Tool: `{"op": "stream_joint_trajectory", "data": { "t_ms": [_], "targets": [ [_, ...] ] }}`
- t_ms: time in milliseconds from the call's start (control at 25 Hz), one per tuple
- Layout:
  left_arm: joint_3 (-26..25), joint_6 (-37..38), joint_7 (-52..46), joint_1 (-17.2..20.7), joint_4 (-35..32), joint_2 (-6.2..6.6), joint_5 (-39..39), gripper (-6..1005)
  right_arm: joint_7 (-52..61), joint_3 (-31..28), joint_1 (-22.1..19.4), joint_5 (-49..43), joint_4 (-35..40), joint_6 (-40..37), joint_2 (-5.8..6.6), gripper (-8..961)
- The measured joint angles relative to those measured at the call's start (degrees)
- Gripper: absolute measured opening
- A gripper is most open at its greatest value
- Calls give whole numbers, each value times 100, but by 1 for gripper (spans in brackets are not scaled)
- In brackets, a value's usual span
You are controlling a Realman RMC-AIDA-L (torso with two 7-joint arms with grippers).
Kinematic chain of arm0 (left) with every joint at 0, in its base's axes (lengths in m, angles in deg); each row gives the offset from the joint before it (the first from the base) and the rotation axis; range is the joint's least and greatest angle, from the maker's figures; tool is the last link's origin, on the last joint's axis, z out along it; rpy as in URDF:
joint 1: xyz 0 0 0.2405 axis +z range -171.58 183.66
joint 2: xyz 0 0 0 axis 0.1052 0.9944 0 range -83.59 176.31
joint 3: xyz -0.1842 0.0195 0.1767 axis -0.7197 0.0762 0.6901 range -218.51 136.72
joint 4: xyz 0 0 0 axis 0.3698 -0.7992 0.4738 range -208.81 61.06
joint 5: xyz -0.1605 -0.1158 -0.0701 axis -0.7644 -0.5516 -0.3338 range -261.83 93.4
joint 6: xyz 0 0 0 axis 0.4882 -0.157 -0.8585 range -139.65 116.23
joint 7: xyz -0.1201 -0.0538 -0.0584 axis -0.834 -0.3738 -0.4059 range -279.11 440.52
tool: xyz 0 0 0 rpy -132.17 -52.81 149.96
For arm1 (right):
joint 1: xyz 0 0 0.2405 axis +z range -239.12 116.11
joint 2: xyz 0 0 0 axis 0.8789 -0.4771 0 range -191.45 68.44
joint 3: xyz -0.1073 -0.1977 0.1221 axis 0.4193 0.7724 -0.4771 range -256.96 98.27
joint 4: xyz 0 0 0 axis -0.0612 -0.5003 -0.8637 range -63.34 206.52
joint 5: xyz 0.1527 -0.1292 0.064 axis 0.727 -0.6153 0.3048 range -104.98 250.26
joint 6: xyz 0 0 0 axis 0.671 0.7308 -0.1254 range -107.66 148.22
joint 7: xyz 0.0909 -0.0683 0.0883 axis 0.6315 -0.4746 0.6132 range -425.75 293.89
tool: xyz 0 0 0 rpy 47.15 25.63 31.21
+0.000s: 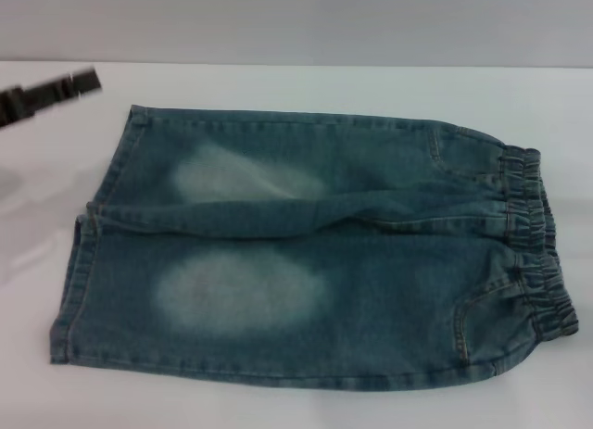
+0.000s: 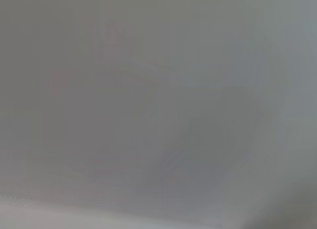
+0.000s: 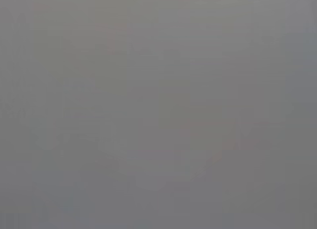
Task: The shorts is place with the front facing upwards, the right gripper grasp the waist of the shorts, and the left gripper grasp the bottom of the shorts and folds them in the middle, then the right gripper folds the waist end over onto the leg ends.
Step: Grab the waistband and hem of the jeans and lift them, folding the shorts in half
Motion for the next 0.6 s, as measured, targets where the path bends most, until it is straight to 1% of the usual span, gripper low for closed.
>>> {"op": "stream_joint_trajectory", "data": {
  "t_ms": [40, 80, 120, 200, 240, 280, 360, 480, 520, 560, 600],
  "targets": [
    [-9, 152, -479, -4, -66, 131, 517, 834, -12, -52, -27, 0, 23, 33, 1, 756],
    [-9, 152, -479, -4, -66, 131, 517, 834, -18, -98, -52, 0, 45, 73, 2, 756],
    [-32, 313, -730, -36, -87, 216, 884, 834, -20, -131, -77, 0, 68, 123, 3, 756],
    [-32, 313, -730, -36, -87, 216, 884, 834, -23, -160, -120, 0, 119, 216, 8, 756],
    [-83, 740, -1146, -106, -103, 347, 1513, 834, -24, -163, -145, 0, 154, 268, 10, 756],
    [-83, 740, -1146, -106, -103, 347, 1513, 834, -26, -174, -173, 0, 185, 318, 11, 756],
    [-256, 1098, -1586, -132, -192, 420, 2076, 834, -27, -235, -206, 0, 210, 386, 11, 756],
    [-256, 1098, -1586, -132, -192, 420, 2076, 833, -28, -422, -244, 0, 259, 558, 11, 756],
    [-530, 1379, -2181, -152, -313, 472, 2728, 833, -29, -458, -253, 0, 282, 630, 10, 756],
    [-613, 1540, -2596, -180, -421, 484, 3133, 833, -29, -478, -259, 0, 305, 684, 10, 756],
    [-613, 1540, -2596, -180, -421, 484, 3133, 833, -29, -497, -266, 0, 327, 737, 10, 756]
  ]
}}
